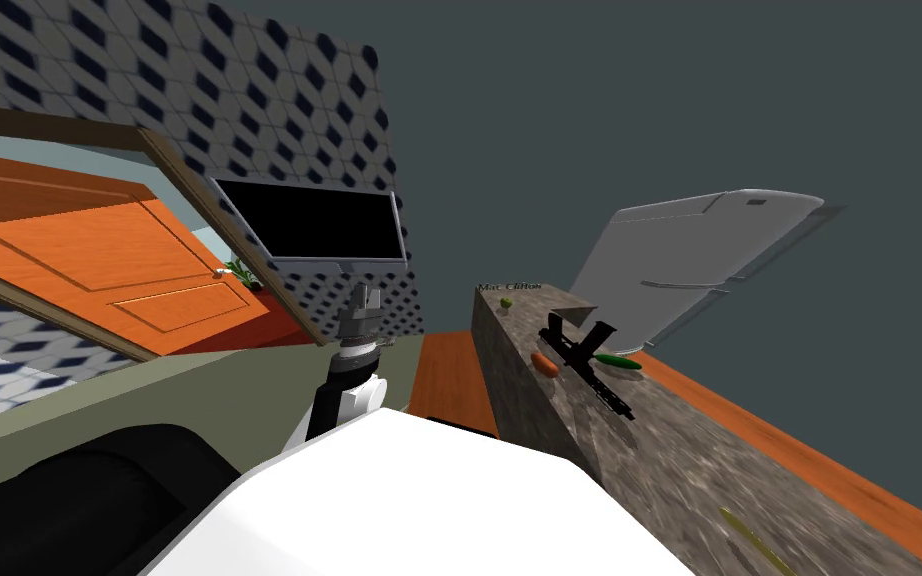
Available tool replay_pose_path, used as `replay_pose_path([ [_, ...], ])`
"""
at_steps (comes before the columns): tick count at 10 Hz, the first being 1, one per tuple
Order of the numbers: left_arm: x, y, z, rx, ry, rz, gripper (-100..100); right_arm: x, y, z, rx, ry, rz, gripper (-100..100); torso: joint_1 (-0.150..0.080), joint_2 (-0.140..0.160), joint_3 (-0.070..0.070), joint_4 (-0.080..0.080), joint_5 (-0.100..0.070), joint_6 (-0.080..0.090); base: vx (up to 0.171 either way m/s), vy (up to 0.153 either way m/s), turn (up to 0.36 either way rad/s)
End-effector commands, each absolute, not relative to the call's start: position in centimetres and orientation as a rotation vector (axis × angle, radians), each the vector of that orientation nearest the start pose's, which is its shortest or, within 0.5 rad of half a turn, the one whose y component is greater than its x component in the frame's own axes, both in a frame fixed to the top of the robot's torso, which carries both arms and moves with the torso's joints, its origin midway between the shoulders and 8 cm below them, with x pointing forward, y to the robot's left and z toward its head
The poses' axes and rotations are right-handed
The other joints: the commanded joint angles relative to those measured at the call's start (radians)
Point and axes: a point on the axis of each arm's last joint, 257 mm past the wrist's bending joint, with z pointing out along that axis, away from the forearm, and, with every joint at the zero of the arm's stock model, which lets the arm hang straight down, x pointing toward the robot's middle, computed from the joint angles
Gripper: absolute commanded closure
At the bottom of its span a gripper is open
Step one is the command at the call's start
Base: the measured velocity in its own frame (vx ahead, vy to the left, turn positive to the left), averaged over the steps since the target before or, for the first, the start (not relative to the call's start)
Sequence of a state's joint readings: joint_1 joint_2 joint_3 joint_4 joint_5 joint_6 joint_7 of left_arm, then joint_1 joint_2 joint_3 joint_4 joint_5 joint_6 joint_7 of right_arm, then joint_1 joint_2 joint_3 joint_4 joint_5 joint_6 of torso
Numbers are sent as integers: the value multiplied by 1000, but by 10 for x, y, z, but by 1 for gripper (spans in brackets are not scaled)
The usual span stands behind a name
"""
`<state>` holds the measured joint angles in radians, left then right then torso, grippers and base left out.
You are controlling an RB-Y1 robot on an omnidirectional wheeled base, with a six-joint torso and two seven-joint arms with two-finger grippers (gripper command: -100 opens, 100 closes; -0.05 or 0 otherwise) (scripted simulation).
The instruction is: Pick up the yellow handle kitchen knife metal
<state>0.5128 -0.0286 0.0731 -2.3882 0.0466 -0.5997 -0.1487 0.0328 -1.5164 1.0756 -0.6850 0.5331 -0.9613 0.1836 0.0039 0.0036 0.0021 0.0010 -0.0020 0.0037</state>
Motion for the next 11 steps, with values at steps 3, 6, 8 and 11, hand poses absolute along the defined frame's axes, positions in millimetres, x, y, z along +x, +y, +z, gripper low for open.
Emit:
replay_pose_path([
  [3,293,301,85,-488,457,-1147,0,101,-697,-347,-790,2956,25,-100,-1,-3,-2,-1,0,0,-25,-1,-21],
  [6,293,301,85,-488,457,-1147,0,76,-696,-357,-715,3016,60,-100,-1,-2,-2,-1,-1,-1,-64,4,180],
  [8,293,301,85,-488,457,-1147,0,89,-702,-352,-747,2992,24,-100,-3,0,0,-1,-2,3,-36,-2,-47],
  [11,293,301,85,-488,457,-1147,0,108,-703,-346,-729,2948,2,-100,-3,-5,-3,-2,-2,2,5,0,5],
])
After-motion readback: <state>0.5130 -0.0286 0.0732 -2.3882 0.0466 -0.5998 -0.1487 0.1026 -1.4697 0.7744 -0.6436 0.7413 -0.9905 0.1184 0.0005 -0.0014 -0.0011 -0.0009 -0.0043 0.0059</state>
